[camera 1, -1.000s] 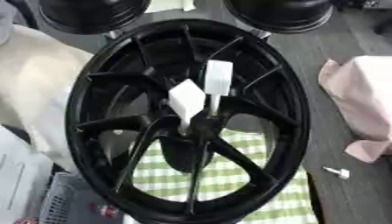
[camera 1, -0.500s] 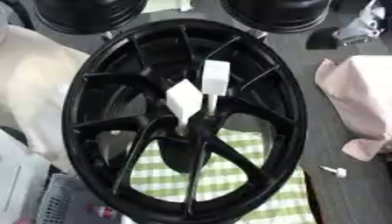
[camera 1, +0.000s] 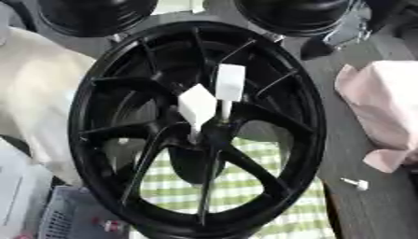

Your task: Pull the pin out of the wheel hub.

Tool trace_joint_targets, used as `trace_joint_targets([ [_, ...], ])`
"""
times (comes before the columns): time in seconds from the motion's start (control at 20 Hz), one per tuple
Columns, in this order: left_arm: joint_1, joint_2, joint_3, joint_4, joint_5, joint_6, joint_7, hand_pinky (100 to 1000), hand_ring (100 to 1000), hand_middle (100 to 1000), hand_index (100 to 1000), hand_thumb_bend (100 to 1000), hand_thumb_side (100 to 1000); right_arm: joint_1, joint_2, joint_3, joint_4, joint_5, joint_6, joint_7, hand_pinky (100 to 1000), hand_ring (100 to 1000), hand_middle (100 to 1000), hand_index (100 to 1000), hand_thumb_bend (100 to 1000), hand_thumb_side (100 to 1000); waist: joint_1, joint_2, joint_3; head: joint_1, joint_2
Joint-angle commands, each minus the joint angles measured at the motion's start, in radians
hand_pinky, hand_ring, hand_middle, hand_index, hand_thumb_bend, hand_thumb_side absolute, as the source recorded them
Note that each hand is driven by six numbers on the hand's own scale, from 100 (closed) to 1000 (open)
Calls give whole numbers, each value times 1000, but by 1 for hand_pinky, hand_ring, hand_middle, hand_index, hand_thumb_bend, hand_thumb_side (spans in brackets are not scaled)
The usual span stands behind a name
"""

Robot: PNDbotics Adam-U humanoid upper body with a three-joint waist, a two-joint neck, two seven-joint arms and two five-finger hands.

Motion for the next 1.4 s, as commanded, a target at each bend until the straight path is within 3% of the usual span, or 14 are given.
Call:
trace_joint_targets([
  [0.05,-9,35,2,-9,2,-2,-5,684,658,599,707,870,505,-32,-1,23,13,-10,72,-18,857,795,746,825,552,467,1,-31,-3,5,17],
  [0.25,-12,37,0,-7,5,-2,-5,683,658,599,707,871,506,-30,-1,56,2,-55,170,-49,861,799,748,829,547,470,-1,-41,-12,6,32],
  [0.6,-10,41,-2,-6,6,0,-6,682,658,599,707,875,504,-17,-20,96,-92,-112,307,-121,867,806,753,830,554,464,-5,-41,-14,11,25],
  [1.1,-11,41,-1,-8,5,1,-7,681,658,598,706,878,501,-1,-39,110,-158,-108,362,-150,872,819,766,841,572,457,-9,-19,-14,23,11],
  [1.25,-4,40,1,-5,3,2,-7,680,656,598,706,882,495,17,-69,104,-210,-94,395,-181,875,822,769,847,568,461,-16,5,-19,57,-56],
  [1.4,-1,40,3,-7,1,3,-7,679,656,598,706,881,494,37,-97,112,-282,-94,443,-227,875,823,770,847,573,459,-20,15,-20,62,-77],
])
